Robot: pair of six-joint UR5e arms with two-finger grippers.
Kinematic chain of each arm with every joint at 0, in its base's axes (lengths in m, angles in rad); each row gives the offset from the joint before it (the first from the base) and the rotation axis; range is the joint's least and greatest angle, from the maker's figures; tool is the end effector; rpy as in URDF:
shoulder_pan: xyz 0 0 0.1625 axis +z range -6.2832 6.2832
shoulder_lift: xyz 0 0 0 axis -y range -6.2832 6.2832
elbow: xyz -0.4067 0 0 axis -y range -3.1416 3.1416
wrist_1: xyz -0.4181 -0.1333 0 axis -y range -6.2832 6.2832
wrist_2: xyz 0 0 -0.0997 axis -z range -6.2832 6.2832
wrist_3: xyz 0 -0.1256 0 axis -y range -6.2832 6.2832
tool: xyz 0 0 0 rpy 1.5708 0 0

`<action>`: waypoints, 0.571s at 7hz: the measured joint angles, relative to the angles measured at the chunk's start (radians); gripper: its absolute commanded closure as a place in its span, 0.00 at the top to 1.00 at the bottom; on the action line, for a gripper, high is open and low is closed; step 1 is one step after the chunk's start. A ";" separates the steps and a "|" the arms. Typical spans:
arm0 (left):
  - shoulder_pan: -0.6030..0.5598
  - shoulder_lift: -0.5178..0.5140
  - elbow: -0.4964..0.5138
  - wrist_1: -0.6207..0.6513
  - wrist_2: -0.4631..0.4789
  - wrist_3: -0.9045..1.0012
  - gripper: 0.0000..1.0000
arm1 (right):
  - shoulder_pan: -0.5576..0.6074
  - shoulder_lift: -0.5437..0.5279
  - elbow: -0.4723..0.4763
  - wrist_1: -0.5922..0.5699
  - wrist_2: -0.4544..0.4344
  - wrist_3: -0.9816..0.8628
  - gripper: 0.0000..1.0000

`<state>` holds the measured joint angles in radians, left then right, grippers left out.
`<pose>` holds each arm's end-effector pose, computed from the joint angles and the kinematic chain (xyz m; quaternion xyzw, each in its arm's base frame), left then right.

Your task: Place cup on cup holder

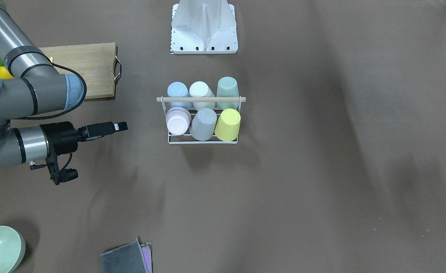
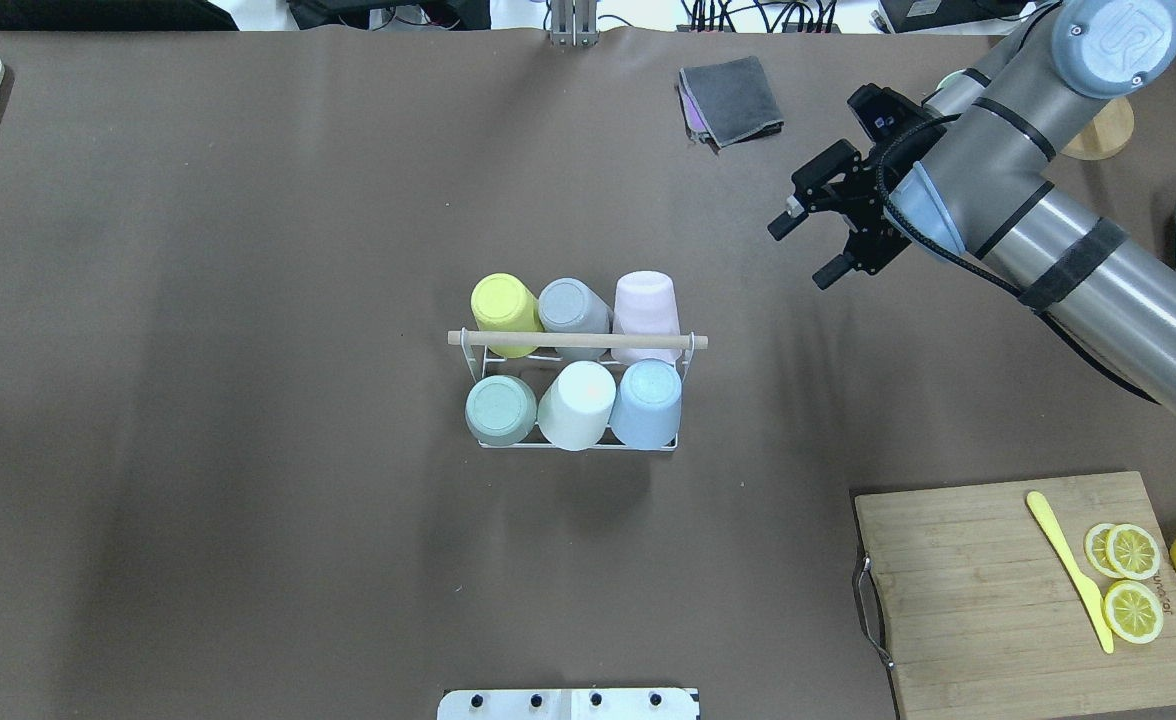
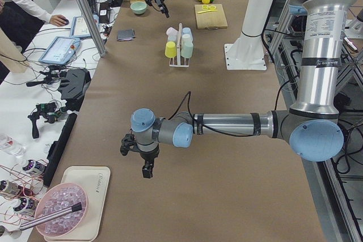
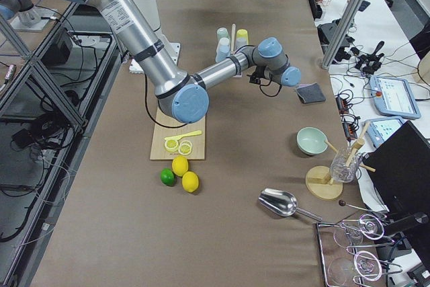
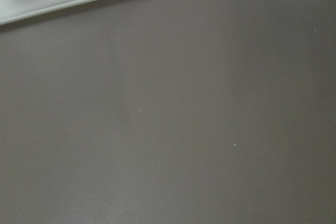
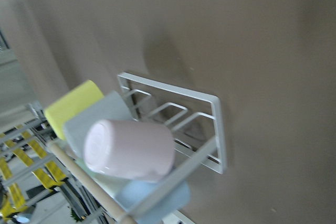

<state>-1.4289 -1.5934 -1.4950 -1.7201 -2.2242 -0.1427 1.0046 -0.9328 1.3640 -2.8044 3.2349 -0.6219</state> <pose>0.0194 -0.5382 0.6810 -0.0004 0.3238 0.0150 0.9460 -0.3684 -0.5950 0.3780 -0.2439 -0.6877 -0.1077 0.6753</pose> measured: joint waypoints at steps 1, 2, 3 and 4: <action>0.000 0.000 -0.008 0.008 -0.009 -0.034 0.97 | 0.012 -0.044 0.005 0.073 -0.126 0.000 1.00; 0.001 -0.003 -0.012 0.010 -0.012 -0.027 0.97 | 0.029 -0.102 0.009 0.192 -0.227 0.008 0.99; 0.002 -0.007 -0.009 0.015 -0.011 0.017 0.97 | 0.046 -0.171 0.018 0.321 -0.293 0.018 1.00; 0.002 -0.014 -0.004 0.032 -0.006 0.061 0.97 | 0.064 -0.240 0.042 0.441 -0.341 0.024 1.00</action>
<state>-1.4273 -1.6075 -1.4993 -1.6878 -2.2302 -0.0817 1.0687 -1.1727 1.4059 -2.3633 2.8938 -0.5981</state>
